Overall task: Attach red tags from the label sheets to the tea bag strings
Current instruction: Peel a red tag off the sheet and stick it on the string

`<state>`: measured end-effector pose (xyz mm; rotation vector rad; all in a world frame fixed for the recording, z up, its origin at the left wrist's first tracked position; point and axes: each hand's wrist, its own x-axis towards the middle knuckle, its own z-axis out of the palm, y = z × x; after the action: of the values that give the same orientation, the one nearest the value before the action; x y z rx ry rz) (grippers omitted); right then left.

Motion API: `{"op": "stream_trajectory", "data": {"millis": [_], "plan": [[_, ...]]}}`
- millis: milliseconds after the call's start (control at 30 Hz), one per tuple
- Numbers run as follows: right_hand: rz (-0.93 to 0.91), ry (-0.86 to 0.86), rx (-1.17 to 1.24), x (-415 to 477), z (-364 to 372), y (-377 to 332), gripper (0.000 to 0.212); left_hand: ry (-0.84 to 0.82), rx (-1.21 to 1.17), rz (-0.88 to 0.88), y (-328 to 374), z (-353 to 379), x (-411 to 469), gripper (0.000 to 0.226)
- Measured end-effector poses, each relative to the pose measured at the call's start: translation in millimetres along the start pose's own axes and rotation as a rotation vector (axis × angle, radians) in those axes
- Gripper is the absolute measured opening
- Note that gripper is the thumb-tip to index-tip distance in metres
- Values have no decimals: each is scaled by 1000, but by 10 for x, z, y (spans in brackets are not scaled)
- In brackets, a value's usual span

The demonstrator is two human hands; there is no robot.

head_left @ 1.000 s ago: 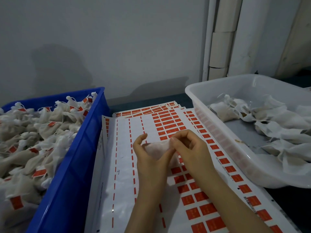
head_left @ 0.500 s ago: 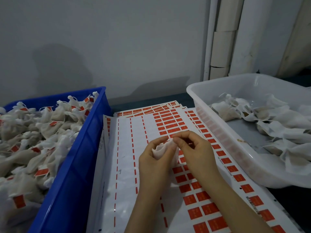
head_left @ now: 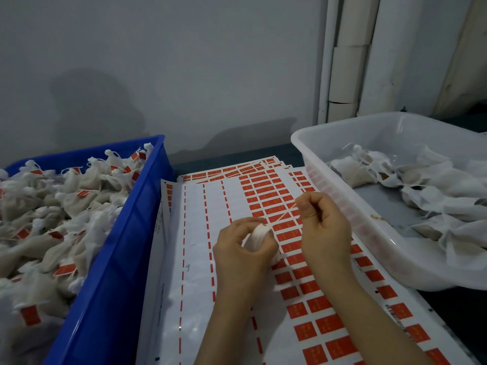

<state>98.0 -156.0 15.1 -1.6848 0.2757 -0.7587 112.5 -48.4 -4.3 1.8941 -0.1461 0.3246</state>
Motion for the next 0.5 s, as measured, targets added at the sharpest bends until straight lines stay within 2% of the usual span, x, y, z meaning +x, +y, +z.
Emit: {"op": "stream_trajectory", "data": {"millis": [100,200,267,367,500], "plan": [[57,45,10,19,-32,-10,24,-20,55,54,0,-21,16,26],[135,-40,20,36,-27,0,23,-57,-7,-10,-11,-37,12,17],[213,-139,141,40,-23,-15,24,-124,-82,-34,-6,-33,-13,20],[344,-262,418,49,-45,-44,23,-256,-62,9,52,-15,-64,31],[384,-278,525,78,-54,-49,24,-261,8,11,12,26,-35,16]]}}
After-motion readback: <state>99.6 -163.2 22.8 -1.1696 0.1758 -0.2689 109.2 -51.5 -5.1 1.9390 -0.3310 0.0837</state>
